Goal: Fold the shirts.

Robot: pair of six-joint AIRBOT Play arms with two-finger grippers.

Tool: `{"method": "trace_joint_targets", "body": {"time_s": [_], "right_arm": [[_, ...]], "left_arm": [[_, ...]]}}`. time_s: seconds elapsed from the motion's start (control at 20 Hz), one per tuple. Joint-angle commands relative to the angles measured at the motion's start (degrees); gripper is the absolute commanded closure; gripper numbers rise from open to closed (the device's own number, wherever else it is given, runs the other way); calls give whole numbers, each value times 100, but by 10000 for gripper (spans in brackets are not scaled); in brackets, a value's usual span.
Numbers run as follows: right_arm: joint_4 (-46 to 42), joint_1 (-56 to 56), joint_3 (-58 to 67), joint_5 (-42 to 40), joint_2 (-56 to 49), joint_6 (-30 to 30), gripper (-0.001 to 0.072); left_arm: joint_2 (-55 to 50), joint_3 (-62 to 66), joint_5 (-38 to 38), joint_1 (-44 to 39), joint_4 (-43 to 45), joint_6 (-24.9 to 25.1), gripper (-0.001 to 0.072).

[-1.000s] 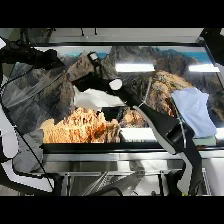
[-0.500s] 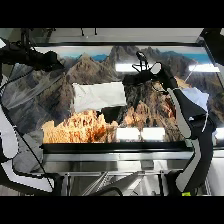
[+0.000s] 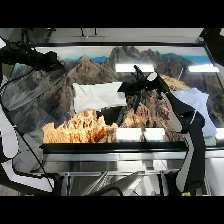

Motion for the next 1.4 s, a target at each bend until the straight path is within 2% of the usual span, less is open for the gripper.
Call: {"method": "trace_joint_targets", "body": {"time_s": [0.0, 0.05, 0.1, 0.25, 0.35, 0.45, 0.55, 0.65, 0.75, 0.9, 1.0, 1.05, 1.35], "right_arm": [[817, 39, 7, -20, -83, -487, 380], [1104, 35, 15, -9, -35, -702, 568], [1311, 37, 68, 37, 42, -885, 689], [1036, -28, 420, -35, 625, -949, 691], [671, -275, 754, -273, 1169, -693, 692], [-337, -682, 1040, -542, 1652, 129, 692], [-1587, -1180, 1069, -479, 2111, 883, 692], [-2695, -1709, 1069, 164, 2542, 1812, 692], [-3239, -2251, 1067, 1091, 2946, 2712, 693], [-4081, -2857, 1008, 2992, 3504, 3615, 692], [-4572, -3141, 632, 4048, 3936, 3622, 692], [-4728, -3265, 407, 4306, 4192, 3622, 692], [-5145, -4105, -90, 4522, 5532, 3532, 690]], "left_arm": [[2, -2, -7, 7, 0, -4, 694], [2, -2, -15, 4, 0, -4, 694], [2, -2, -35, 7, 0, -4, 694], [9, -212, -50, 7, -2, -11, 694], [9, -435, -44, 7, -4, -26, 694], [9, -601, -42, 7, -9, -26, 693], [9, -619, -46, 4, -15, -33, 694], [9, -619, -42, 7, -358, -26, 693], [9, -619, -24, 7, -671, -22, 694], [9, -619, 79, 7, -909, 28, 694], [9, -619, 116, 7, -905, 114, 694], [7, -619, 129, 7, -905, 144, 694], [9, -619, 107, 7, -905, 376, 694]]}}
